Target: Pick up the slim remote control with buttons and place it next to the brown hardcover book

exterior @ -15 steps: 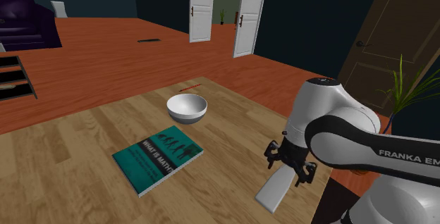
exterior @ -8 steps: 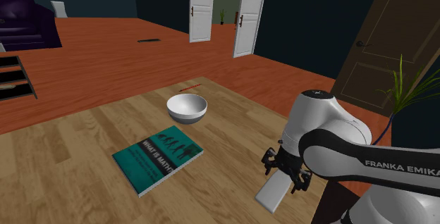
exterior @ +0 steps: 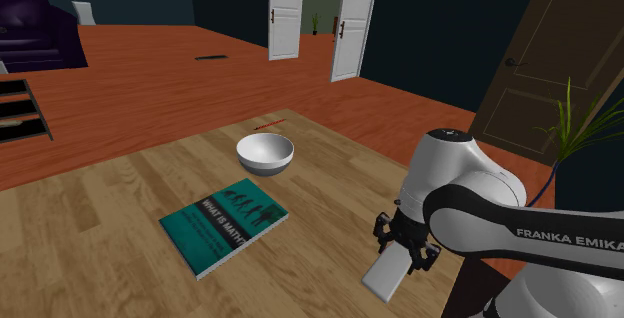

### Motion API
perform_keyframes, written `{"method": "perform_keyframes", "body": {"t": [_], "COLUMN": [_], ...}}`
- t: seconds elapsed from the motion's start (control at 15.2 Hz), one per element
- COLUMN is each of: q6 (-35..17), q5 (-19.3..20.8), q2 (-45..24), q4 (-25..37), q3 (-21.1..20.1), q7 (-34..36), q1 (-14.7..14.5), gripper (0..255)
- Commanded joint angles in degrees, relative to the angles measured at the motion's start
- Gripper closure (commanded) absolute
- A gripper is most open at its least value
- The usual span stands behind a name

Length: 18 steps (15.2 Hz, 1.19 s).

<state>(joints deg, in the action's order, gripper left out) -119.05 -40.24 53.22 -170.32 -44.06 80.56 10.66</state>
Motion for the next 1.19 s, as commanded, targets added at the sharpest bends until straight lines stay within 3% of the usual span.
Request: {"method": "perform_keyframes", "body": {"t": [0.0, 0.46, 1.12], "q6": [-0.01, -0.01, 10.07], "q5": [0.0, -0.01, 5.66], "q2": [-0.01, -0.01, 5.65], "q4": [0.0, 0.0, 4.7], "q3": [-0.01, -0.01, 5.83], "q7": [0.0, 0.0, 0.88], "q1": [0.0, 0.0, 0.85], "gripper": [255, 255, 255]}}
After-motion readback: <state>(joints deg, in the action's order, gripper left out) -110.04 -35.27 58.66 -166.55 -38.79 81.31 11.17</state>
